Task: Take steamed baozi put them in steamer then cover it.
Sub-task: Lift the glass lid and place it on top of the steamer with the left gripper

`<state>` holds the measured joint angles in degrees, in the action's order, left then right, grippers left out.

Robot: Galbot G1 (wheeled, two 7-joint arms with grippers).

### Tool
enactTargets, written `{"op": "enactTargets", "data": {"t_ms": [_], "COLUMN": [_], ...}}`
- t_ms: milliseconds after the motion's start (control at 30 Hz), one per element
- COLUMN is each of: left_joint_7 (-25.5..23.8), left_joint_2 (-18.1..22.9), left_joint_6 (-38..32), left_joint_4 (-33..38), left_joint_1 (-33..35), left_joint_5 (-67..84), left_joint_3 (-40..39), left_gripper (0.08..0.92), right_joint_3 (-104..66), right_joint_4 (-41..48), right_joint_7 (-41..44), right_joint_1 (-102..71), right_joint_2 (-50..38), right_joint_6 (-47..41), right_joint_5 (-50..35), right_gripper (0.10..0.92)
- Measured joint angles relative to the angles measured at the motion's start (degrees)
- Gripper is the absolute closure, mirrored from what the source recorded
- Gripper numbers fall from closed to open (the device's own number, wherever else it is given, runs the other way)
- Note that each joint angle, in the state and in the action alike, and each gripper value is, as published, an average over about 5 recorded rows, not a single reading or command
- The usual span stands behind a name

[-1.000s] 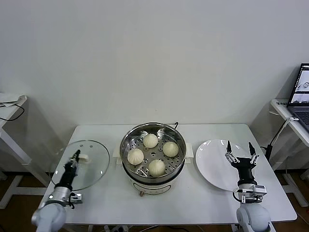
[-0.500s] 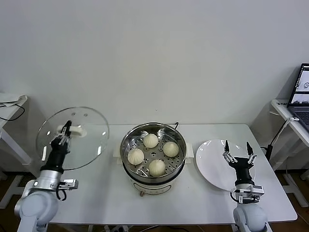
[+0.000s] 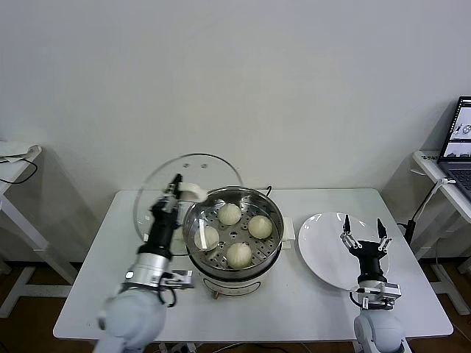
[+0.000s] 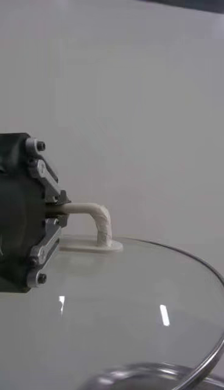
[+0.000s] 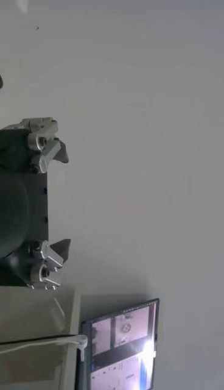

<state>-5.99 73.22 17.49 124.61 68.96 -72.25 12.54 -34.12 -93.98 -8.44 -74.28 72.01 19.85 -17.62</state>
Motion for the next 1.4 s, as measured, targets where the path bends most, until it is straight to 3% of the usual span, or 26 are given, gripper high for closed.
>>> {"op": "enactTargets", "data": {"t_ms": [200, 467, 900, 1400], "left_joint_7": [-5.5, -10.3, -14.4, -15.7], "left_joint_2": [3.5, 7.9, 11.6, 13.6], "left_joint_6": [6.2, 10.6, 12.7, 13.2], "left_joint_4": [-3.3, -8.2, -12.9, -15.5], "left_joint_1": [-4.1, -8.1, -9.5, -9.0], "left_joint_5": [-4.4, -11.0, -19.6, -24.9], "left_joint_3": [-8.2, -13.6, -16.9, -17.6], "left_gripper": [0.805, 0.805, 0.805, 0.805], "right_joint_3": [-0.6, -1.4, -1.7, -1.8], "right_joint_4": [0.7, 1.6, 2.1, 2.4], "right_joint_7": [-0.1, -0.1, -0.2, -0.2], "right_joint_1": [0.2, 0.1, 0.4, 0.8], "right_joint_2": [0.4, 1.1, 1.3, 1.2], "right_joint_6": [0.0, 0.1, 0.2, 0.1], "right_joint_5": [0.3, 0.8, 1.4, 1.5], "right_gripper": [0.203, 0.203, 0.203, 0.203]}}
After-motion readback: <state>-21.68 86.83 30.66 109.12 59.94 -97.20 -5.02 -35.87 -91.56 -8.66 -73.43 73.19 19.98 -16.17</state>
